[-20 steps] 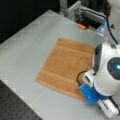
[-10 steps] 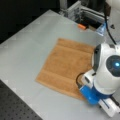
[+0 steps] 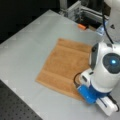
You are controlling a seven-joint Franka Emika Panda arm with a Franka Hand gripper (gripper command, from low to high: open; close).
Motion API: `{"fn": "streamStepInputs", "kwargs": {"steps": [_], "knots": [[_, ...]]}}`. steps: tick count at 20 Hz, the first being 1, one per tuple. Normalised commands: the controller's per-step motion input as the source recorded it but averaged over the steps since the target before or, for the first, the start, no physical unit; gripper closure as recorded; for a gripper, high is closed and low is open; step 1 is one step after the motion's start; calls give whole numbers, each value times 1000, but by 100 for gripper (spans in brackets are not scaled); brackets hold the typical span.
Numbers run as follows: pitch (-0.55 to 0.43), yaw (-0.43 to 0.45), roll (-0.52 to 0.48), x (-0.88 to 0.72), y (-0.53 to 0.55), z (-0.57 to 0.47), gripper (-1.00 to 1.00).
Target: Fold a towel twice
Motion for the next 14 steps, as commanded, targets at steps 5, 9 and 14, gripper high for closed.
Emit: {"fn": "streamStepInputs", "kwargs": {"steps": [5,9,14], "knots": [[-168,57,73,-138,-49,-128,100],[-102,65,133,-203,-94,6,100],[-38,29,154,-263,-186,133,100]]}}
